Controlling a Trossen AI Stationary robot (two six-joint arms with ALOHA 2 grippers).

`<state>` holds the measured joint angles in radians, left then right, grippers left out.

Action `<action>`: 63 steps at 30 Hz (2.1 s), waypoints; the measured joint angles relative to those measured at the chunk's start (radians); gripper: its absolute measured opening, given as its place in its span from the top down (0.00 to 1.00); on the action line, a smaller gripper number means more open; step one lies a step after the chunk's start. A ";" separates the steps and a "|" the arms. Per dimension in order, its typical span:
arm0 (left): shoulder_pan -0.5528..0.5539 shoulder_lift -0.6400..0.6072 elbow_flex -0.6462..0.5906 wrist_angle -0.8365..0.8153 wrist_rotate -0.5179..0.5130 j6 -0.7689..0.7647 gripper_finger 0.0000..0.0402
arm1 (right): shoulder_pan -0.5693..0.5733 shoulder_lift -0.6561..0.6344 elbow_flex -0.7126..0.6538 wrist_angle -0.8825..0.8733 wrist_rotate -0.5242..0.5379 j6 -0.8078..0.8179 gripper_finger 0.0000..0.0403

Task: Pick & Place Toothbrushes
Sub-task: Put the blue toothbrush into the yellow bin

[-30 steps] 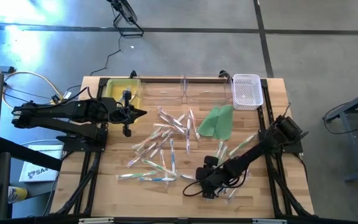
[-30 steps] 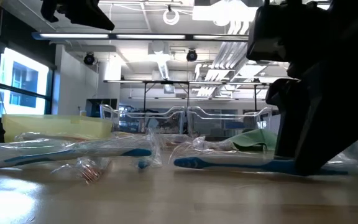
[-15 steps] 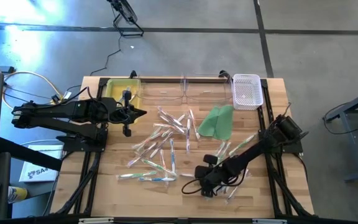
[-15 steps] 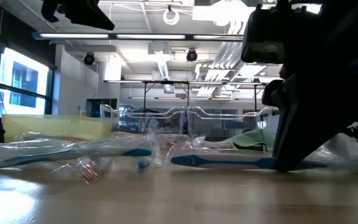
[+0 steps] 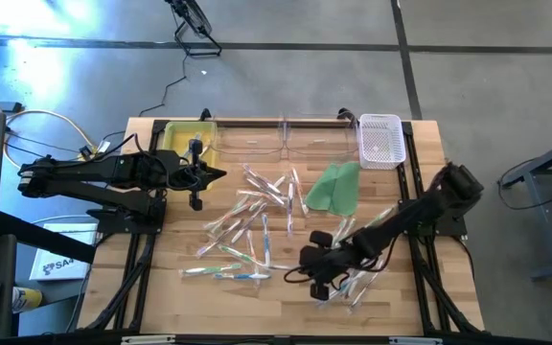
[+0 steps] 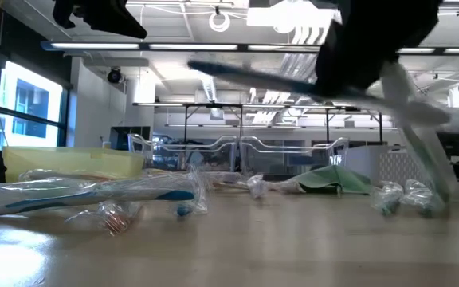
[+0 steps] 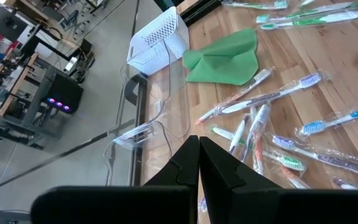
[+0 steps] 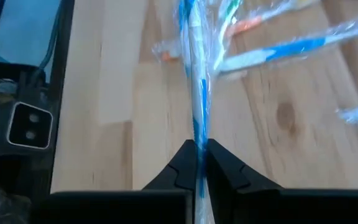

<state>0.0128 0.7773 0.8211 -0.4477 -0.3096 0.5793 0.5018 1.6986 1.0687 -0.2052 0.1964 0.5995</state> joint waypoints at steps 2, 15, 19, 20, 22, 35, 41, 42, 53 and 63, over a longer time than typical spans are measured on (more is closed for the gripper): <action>0.000 0.000 0.000 0.000 0.000 0.000 0.98 | -0.004 -0.030 0.000 0.001 0.004 -0.025 0.98; 0.000 0.000 0.001 0.000 0.005 0.000 0.98 | -0.034 -0.133 0.000 0.173 0.101 -0.221 0.98; 0.000 0.000 0.001 0.000 0.005 0.000 0.98 | -0.044 -0.148 0.000 0.205 0.160 -0.269 0.98; 0.000 0.000 0.001 0.000 0.005 0.000 0.98 | -0.047 -0.148 0.000 0.212 0.172 -0.281 0.98; 0.000 0.000 0.001 0.000 0.005 0.000 0.98 | -0.056 -0.148 0.000 0.239 0.188 -0.317 0.98; 0.048 0.009 0.001 0.251 0.037 -0.062 0.98 | -0.198 -0.266 0.000 0.377 0.183 -0.642 0.98; 0.242 0.052 0.002 0.328 0.273 -0.144 1.00 | -0.317 -0.256 0.000 0.383 0.054 -0.699 0.98; 0.278 0.065 0.002 0.328 0.334 -0.163 1.00 | -0.333 -0.255 0.000 0.382 0.036 -0.707 0.98; 0.439 0.306 0.001 0.660 0.805 -0.196 1.00 | -0.483 -0.259 0.000 0.393 -0.075 -0.763 0.98; 0.439 0.398 0.000 0.819 0.857 -0.282 1.00 | -0.528 -0.285 0.000 0.443 -0.073 -0.792 0.98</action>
<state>0.4515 1.1755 0.8211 0.3712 0.5471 0.2968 -0.0264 1.4136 1.0691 0.2382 0.1230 -0.1928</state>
